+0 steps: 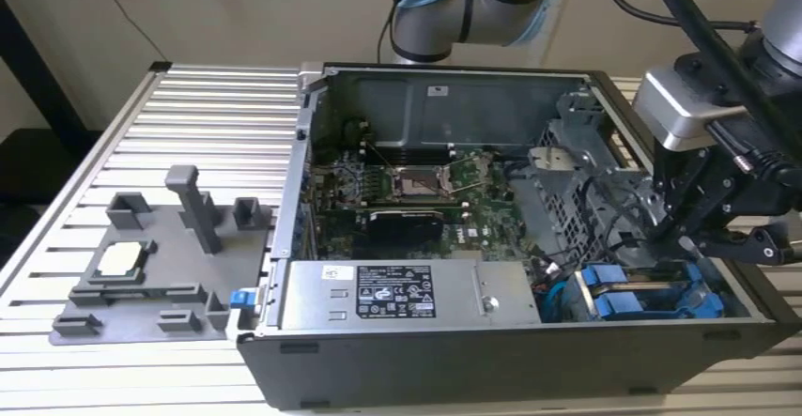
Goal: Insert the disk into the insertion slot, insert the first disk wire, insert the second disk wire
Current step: 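Insert the second disk wire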
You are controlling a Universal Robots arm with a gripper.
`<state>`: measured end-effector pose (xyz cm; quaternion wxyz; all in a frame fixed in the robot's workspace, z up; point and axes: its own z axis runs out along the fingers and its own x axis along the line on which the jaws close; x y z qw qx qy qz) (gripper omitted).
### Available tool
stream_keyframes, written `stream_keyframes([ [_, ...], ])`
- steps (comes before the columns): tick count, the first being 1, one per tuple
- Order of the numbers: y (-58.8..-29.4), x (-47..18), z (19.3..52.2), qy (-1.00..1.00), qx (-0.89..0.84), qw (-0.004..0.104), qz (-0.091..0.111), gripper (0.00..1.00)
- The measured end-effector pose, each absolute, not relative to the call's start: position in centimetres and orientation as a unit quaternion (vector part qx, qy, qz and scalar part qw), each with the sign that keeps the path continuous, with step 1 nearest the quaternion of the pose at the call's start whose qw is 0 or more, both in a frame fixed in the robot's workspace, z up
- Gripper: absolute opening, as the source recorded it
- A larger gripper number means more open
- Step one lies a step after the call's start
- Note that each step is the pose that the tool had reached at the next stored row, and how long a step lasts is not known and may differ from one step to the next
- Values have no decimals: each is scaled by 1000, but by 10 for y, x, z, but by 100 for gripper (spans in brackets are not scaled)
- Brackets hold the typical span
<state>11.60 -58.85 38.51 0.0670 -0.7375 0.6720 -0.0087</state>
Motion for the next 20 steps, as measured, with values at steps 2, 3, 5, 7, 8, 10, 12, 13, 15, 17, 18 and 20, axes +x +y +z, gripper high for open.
stream_keyframes([
  [2,-588,116,385,672,-737,66,-6,16],
  [3,-588,117,385,673,-737,62,-3,16],
  [5,-588,120,385,673,-738,51,2,16],
  [7,-587,123,385,674,-738,42,8,16],
  [8,-587,124,385,674,-738,38,10,16],
  [10,-586,128,385,674,-738,31,16,16],
  [12,-585,133,384,675,-738,23,22,16],
  [13,-585,135,384,675,-737,19,25,16],
  [15,-584,139,384,675,-737,13,32,16],
  [17,-584,144,384,675,-737,6,39,16],
  [18,-584,145,383,675,-737,4,42,16],
  [20,-584,149,383,675,-736,-1,46,16],
])
